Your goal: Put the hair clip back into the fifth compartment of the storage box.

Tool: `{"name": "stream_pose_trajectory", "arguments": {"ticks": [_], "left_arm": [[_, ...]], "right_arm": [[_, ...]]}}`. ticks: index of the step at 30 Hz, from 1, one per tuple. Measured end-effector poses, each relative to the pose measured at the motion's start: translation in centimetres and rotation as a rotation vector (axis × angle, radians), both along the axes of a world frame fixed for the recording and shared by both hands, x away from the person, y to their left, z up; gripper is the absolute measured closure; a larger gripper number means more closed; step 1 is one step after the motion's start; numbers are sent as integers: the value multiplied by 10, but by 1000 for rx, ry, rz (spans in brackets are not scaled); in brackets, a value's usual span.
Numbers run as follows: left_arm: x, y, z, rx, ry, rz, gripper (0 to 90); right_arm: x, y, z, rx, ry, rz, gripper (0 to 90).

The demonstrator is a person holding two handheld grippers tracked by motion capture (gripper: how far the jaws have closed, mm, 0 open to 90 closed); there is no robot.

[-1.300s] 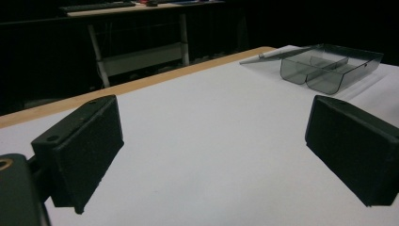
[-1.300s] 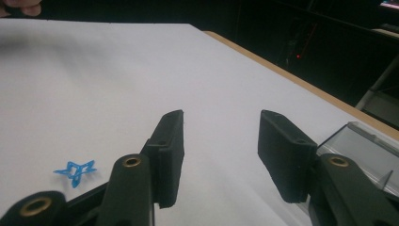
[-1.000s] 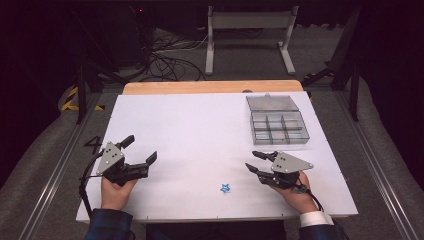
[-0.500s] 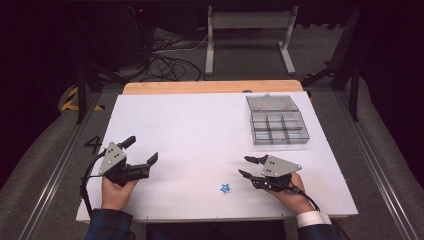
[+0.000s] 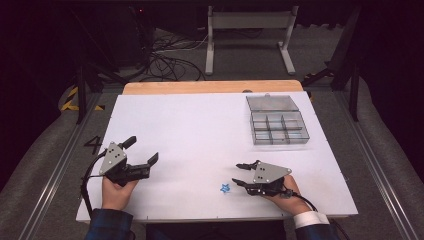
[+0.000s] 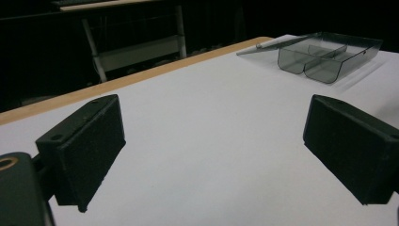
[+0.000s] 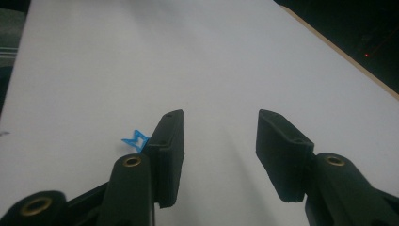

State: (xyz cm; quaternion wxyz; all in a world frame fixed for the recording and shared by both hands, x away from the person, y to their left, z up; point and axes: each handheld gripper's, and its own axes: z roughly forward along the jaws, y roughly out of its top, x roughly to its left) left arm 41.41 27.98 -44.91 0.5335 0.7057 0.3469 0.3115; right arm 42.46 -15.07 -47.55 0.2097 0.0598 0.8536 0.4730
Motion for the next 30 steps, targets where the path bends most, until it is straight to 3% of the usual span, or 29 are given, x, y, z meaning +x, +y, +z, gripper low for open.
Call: {"name": "stream_pose_trajectory", "arguments": {"ticks": [14,18,30], "left_arm": [[0,0,0,3,-5,0,64],[-1,1,1,0,-9,6,64],[0,2,1,-1,-6,6,64]], "right_arm": [[-5,12,-8,-78,13,128,582],[-8,18,-11,-120,4,166,606],[-13,27,-18,-197,-42,196,647]]}}
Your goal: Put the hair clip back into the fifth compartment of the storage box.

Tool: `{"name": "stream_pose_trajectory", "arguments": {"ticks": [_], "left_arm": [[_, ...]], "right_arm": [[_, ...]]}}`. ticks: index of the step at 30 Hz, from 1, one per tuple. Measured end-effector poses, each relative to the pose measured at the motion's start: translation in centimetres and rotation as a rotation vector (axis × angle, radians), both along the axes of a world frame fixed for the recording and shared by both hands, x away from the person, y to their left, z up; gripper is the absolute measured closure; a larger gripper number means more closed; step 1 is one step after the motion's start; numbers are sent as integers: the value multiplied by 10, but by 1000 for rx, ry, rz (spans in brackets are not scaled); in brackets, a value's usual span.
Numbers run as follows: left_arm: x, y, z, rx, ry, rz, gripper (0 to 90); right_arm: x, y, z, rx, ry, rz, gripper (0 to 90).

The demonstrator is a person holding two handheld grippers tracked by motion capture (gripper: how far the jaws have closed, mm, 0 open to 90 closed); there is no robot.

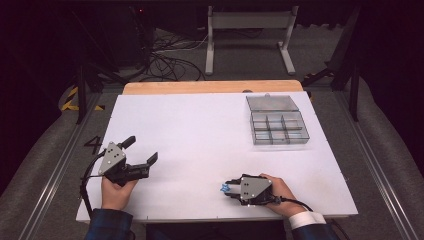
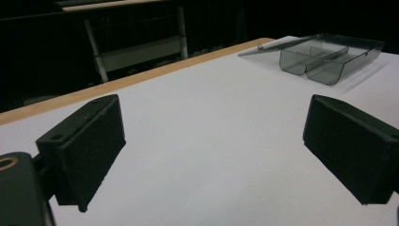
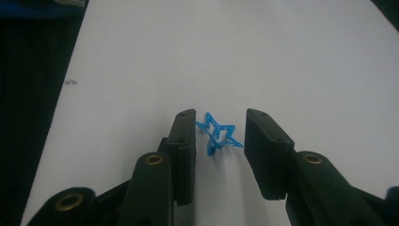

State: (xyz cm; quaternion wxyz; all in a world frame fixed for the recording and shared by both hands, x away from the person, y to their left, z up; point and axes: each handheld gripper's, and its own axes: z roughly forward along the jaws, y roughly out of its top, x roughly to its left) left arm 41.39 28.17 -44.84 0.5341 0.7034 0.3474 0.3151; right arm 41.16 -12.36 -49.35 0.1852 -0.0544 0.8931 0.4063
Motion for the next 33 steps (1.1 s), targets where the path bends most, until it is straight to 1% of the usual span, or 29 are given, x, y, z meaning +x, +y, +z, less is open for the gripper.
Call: {"name": "stream_pose_trajectory", "arguments": {"ticks": [1,2,4,7,13,18,20,22,28,30,33], "left_arm": [[0,0,0,-1,0,0,64],[0,0,0,-1,0,0,64],[0,0,0,-1,0,0,64],[0,0,0,0,0,0,64],[0,0,0,0,1,0,64],[0,0,0,-2,-2,-3,64],[0,-1,0,-5,0,-1,64],[0,-1,0,-7,0,-1,64],[0,-1,0,-3,2,-3,64],[0,-1,0,-5,1,-2,64],[1,-1,0,-2,1,-5,64]], "right_arm": [[0,0,0,0,0,0,647],[-1,2,-1,-13,-10,2,658],[-1,3,-2,-21,-14,1,677],[0,3,-3,-22,-14,-2,694],[1,3,-3,-25,-10,-10,769],[1,4,-4,-28,-10,-11,807],[0,5,-4,-32,-18,-20,854],[0,5,-4,-34,-18,-22,865],[2,5,-2,-14,-22,-43,895],[5,3,-1,4,-2,-59,900],[6,3,-1,13,3,-64,900]]}}
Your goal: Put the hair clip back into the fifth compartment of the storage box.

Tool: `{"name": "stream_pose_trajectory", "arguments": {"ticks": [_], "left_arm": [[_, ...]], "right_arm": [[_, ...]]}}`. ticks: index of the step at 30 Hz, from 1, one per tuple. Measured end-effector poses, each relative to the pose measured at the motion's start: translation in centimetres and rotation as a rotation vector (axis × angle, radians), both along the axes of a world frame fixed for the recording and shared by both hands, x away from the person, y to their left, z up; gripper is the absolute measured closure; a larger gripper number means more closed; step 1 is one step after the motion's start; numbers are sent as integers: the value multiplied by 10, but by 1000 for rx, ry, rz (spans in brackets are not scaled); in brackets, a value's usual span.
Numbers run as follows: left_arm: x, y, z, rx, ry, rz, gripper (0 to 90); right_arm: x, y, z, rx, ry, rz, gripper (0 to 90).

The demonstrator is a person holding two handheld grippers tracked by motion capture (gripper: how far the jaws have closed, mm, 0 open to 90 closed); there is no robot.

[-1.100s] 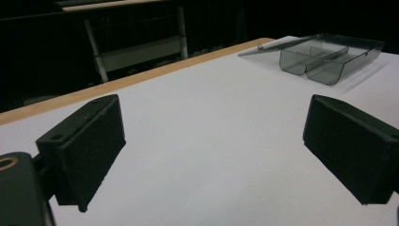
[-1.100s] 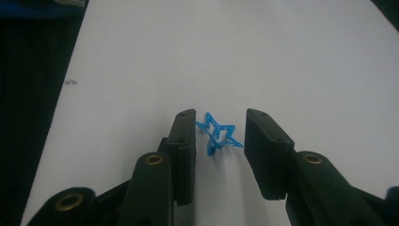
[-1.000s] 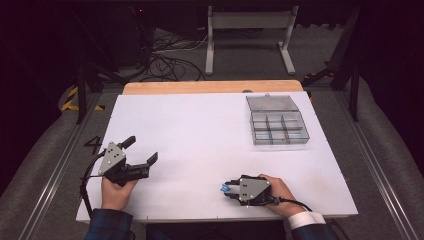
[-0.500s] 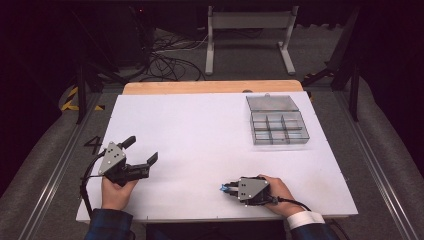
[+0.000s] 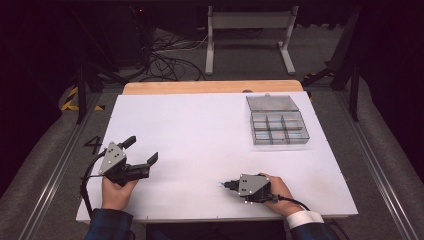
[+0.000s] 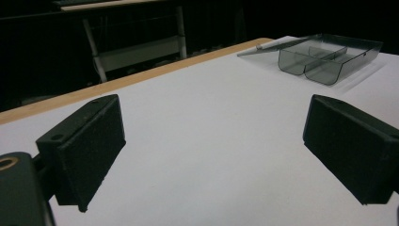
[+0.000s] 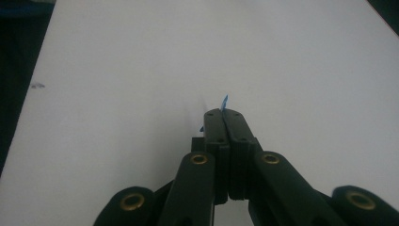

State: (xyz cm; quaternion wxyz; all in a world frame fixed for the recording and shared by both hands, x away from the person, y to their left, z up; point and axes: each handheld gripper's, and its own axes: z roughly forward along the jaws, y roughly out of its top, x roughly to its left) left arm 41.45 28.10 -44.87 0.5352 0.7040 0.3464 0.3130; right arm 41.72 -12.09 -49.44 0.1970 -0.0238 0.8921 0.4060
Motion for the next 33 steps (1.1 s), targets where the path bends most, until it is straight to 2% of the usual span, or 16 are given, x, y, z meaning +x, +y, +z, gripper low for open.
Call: {"name": "stream_pose_trajectory", "arguments": {"ticks": [7,11,23,33], "left_arm": [[0,-1,0,-4,2,-1,64],[0,-1,0,-2,2,-1,64],[0,-1,0,-3,4,-1,64],[0,-1,0,-5,1,-1,64]], "right_arm": [[3,-3,3,40,6,-22,900],[6,-6,5,78,29,-40,900],[10,-12,9,128,23,-86,900],[12,-15,10,162,36,-109,900]]}}
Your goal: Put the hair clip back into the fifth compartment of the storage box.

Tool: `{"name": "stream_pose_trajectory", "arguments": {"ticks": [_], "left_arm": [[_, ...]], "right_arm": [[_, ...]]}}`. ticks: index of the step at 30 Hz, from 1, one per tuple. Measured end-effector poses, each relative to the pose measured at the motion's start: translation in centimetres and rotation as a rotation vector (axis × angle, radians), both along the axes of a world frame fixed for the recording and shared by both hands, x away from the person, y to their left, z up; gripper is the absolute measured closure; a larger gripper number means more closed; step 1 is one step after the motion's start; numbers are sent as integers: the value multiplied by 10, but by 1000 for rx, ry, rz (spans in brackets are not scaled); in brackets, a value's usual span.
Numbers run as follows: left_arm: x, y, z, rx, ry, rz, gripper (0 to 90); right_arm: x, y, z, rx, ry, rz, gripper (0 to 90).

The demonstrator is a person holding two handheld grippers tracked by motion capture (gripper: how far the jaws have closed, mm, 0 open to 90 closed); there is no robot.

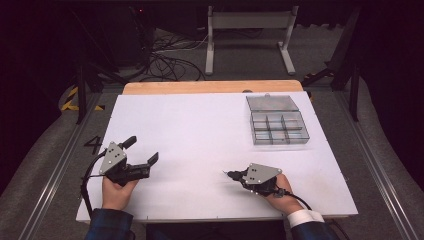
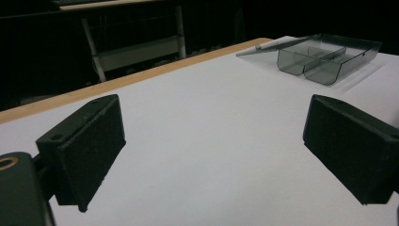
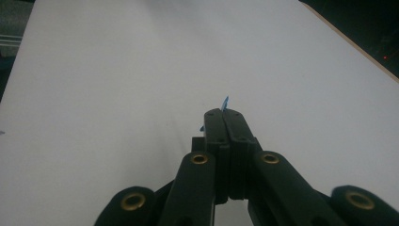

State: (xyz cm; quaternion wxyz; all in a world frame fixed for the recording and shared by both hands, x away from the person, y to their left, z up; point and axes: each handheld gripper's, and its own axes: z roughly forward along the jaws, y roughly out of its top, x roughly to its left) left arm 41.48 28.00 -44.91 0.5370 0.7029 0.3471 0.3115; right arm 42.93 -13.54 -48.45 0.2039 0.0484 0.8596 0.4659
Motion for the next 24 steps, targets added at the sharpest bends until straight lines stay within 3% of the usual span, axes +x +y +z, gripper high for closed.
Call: {"name": "stream_pose_trajectory", "arguments": {"ticks": [24], "left_arm": [[0,0,0,2,3,-2,64]], "right_arm": [[5,-9,4,80,1,-72,900]]}}
